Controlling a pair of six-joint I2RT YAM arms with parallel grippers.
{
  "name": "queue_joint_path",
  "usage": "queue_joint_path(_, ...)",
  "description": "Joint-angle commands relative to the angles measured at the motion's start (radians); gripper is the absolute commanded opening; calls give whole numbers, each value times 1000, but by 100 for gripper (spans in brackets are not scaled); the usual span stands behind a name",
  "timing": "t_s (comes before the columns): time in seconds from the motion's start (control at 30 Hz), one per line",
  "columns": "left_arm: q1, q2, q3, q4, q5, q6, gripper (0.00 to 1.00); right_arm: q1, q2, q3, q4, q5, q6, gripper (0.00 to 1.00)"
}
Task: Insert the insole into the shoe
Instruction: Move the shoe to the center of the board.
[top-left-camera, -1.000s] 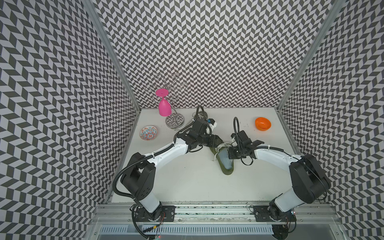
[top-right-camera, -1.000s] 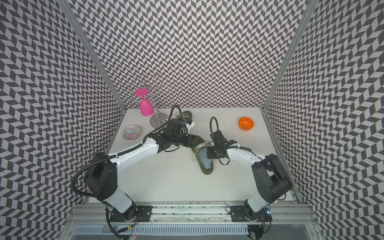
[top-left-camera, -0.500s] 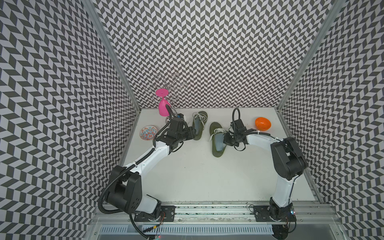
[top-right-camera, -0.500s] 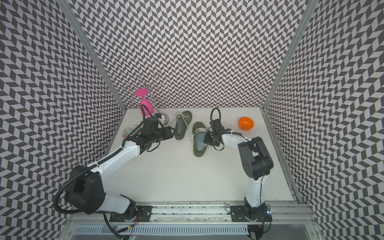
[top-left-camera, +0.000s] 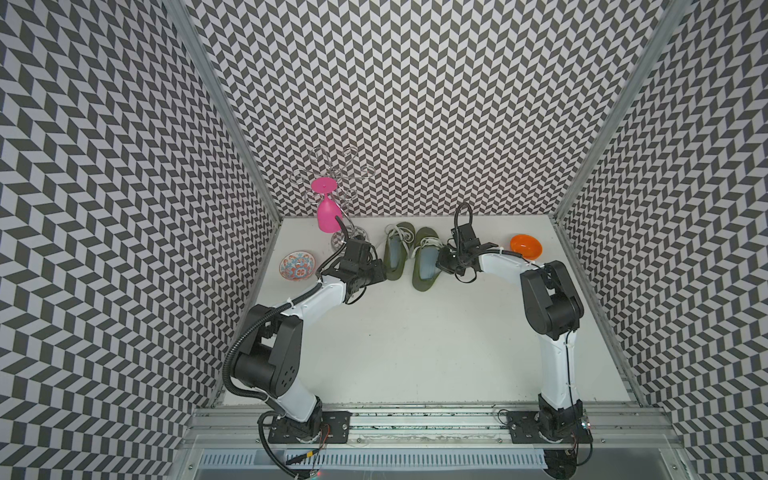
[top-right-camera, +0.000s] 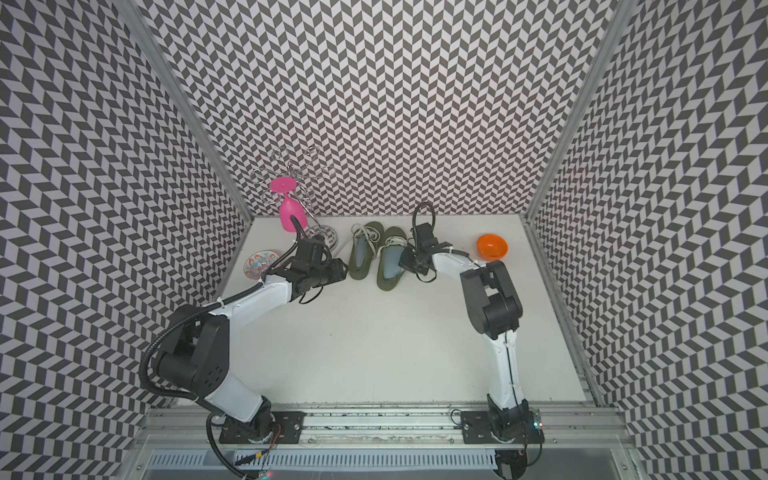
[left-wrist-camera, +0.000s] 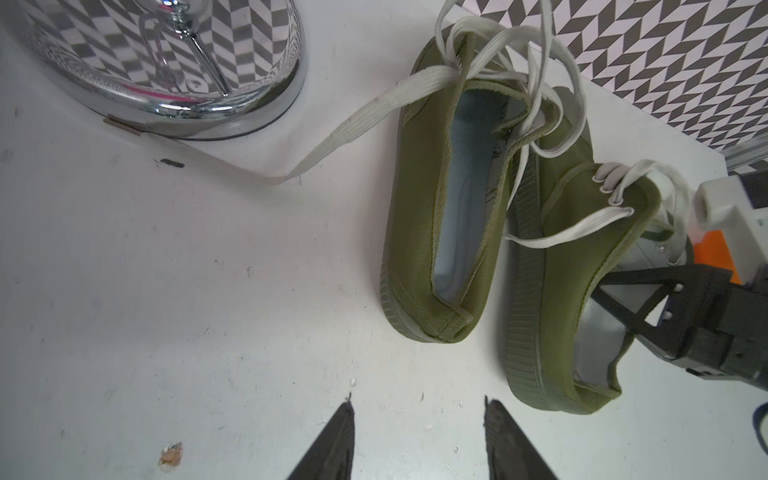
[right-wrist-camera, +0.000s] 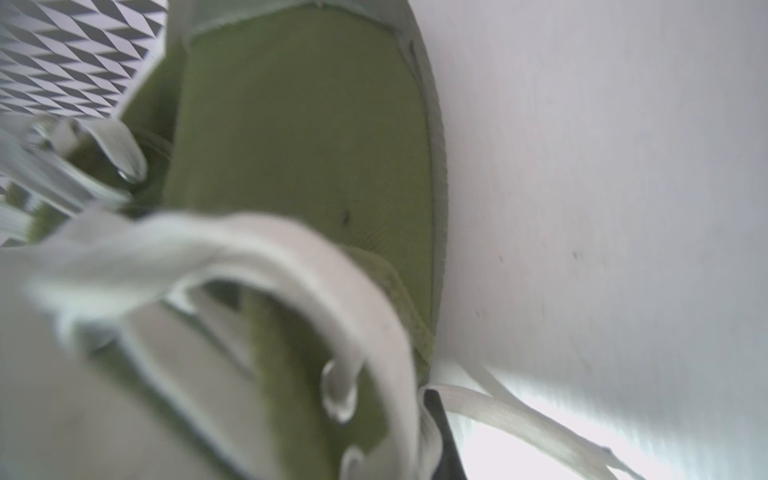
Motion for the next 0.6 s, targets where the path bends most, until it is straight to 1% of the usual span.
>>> queue_joint_path(0.0, 10, 9, 49, 35, -14, 0, 51, -9, 16, 76, 38, 24, 4, 10)
queue_joint_path(0.07, 16, 16, 54, 37, -12, 3, 51, -14, 28, 102, 21, 31, 1, 16)
queue_joint_path(0.23, 24, 26, 66, 41, -4, 9, 52, -28, 41, 132, 32, 29, 2, 18)
queue_joint_path(0.4, 24, 23, 57, 47, 6, 6, 51, -30, 95, 199, 6, 7, 13, 14)
queue_joint_path(0.5, 24, 18, 53, 50, 6, 6, 51, -30, 107, 198, 13, 9, 30, 9)
queue_joint_path(0.57, 25, 15, 49, 51, 6, 8, 51, -30, 108, 196, 16, 24, 40, 10)
